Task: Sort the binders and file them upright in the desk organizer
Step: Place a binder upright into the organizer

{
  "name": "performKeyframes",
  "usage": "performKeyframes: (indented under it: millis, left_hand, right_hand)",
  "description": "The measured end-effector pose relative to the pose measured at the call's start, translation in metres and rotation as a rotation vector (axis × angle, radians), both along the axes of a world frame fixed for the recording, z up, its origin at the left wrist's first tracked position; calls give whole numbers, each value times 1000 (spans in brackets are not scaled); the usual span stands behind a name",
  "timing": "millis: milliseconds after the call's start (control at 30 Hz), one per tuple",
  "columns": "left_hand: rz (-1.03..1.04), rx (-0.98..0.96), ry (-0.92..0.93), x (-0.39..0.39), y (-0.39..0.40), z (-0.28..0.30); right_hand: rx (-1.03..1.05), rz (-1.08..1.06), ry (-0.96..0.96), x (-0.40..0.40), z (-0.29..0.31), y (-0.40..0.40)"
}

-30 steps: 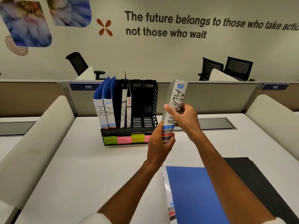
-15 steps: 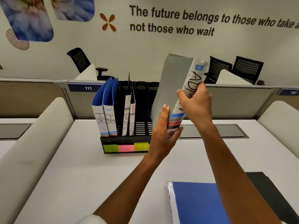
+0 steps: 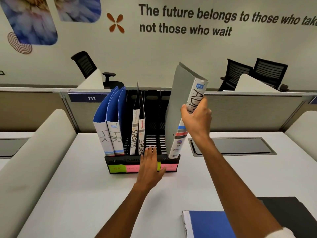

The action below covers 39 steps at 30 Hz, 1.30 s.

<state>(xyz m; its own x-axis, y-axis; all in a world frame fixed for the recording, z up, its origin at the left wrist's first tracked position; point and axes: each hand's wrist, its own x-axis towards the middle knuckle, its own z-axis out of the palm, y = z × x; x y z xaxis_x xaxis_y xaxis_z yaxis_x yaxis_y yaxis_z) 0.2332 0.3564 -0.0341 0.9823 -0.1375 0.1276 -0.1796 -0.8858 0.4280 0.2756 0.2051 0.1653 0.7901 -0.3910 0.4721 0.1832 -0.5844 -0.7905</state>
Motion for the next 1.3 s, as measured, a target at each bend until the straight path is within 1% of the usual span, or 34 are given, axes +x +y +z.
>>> performKeyframes:
  millis: [67, 100, 267, 367, 467, 533, 633, 900, 1167, 1300]
  left_hand:
    - [-2, 124, 1, 2, 4, -9]
    - [-3, 144, -13, 2, 5, -11]
    - [-6, 142, -57, 5, 4, -11]
    - [7, 142, -82, 4, 4, -13]
    - [13, 121, -97, 4, 4, -16]
    - [20, 112, -100, 5, 4, -16]
    - [15, 96, -101, 6, 6, -17]
    - [-2, 60, -111, 6, 8, -18]
    - [-16, 65, -121, 6, 9, -19]
    - [-24, 52, -125, 6, 10, -18]
  right_hand:
    - [-10, -9, -12, 6, -10, 5]
    - [-18, -11, -27, 8, -14, 8]
    - [-46, -30, -93, 12, -28, 19]
    - [0, -86, -128, 10, -32, 15]
    - [63, -88, -179, 9, -34, 14]
    - [90, -73, -196, 12, -37, 16]
    - [134, 8, -227, 15, -46, 25]
    - [164, 151, -323, 25, -64, 33]
    - [228, 117, -372, 28, -73, 37]
    - [181, 150, -334, 24, -94, 50]
